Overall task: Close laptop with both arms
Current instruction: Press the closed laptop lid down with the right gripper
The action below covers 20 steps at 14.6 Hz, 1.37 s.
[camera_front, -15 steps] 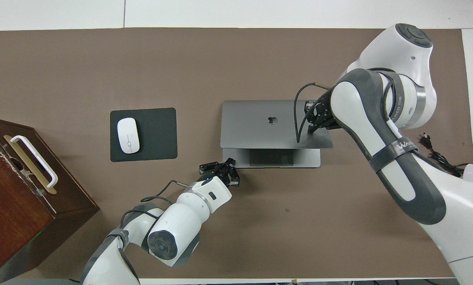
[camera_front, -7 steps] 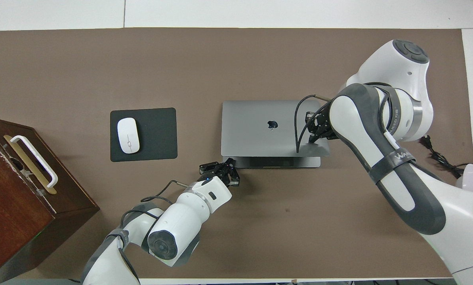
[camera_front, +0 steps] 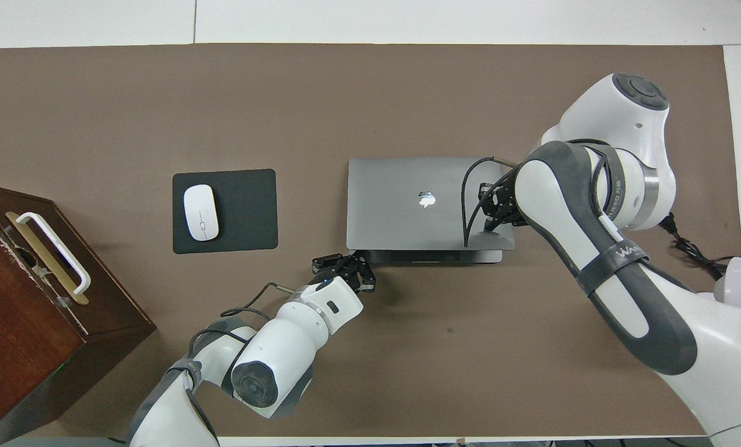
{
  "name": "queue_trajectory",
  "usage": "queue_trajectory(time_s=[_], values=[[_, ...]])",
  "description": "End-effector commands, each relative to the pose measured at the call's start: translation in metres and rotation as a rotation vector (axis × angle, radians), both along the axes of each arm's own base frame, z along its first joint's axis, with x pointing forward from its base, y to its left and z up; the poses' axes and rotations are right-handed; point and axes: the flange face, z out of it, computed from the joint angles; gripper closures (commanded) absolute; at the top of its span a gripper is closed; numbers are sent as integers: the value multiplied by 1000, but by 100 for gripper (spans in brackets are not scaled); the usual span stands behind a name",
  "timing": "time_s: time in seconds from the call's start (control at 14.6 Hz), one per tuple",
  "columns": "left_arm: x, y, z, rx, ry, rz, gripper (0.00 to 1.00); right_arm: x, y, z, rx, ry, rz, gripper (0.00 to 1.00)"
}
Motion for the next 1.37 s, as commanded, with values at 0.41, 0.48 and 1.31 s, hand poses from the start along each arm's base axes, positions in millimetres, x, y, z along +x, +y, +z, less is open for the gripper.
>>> queue_trajectory(time_s=[0.41, 0.48, 1.31], values=[[-1, -2, -10, 14, 5, -4, 100, -25, -4, -5, -18, 36, 14, 100], [-1, -2, -11, 15, 6, -4, 100, -28, -3, -7, -19, 41, 15, 100], [1, 0, -12, 18, 7, 1, 100, -29, -3, -6, -26, 42, -44, 100]])
